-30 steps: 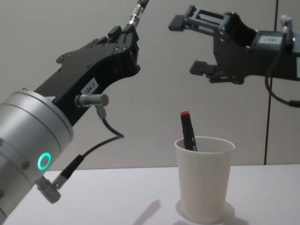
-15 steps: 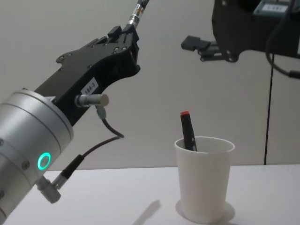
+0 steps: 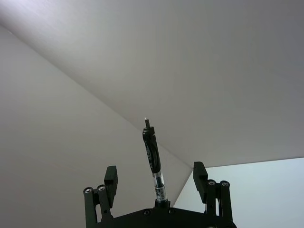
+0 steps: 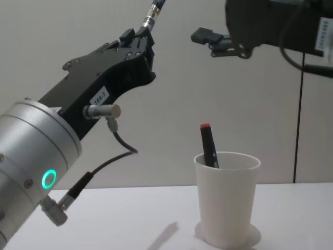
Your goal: Place the pen into the pen holder.
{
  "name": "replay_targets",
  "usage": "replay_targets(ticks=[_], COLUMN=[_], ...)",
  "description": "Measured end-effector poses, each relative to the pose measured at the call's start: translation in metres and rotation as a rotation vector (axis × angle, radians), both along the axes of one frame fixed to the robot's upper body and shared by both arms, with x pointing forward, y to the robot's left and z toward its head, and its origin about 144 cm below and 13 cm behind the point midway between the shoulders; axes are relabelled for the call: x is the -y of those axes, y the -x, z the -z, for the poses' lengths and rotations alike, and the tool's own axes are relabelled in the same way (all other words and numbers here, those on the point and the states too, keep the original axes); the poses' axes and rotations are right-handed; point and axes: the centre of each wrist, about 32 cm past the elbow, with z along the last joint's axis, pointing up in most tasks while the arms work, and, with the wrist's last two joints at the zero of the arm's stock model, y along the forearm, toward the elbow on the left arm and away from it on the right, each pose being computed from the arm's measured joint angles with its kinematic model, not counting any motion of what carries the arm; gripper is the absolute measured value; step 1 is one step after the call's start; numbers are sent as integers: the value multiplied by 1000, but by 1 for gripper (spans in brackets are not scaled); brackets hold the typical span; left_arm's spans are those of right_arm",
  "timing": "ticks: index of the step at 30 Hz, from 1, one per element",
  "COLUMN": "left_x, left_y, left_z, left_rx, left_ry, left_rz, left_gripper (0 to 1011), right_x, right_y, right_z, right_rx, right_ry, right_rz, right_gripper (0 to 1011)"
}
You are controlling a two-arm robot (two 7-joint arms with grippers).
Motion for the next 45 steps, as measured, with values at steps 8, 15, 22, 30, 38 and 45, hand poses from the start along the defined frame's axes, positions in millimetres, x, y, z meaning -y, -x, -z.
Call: replay_targets(ticks=[8,15,22,30,38,45], left_x=[0,0,0,0,0,0], left_y=[0,0,0,0,0,0], left_z=[0,0,0,0,0,0], left_rx=[0,0,0,0,0,0], left_ry=[0,0,0,0,0,0], left_rz=[0,0,0,0,0,0], left_gripper=[133,133,133,133,133,133], right_x=[-14,-25,-30,-34,-35,-35], right_y=[-5,-11,-14,-17,-19,-21], right_z=[-1,-3,-5,-8,-10,-12], right_rx=[-2,5,24,47,63,78], right_ry=[-10,4,23,46,73,100], right_rz=[-11,-17,-20,-25,-26,-20], right_gripper=[1001,1001,1001,1001,1001,1001])
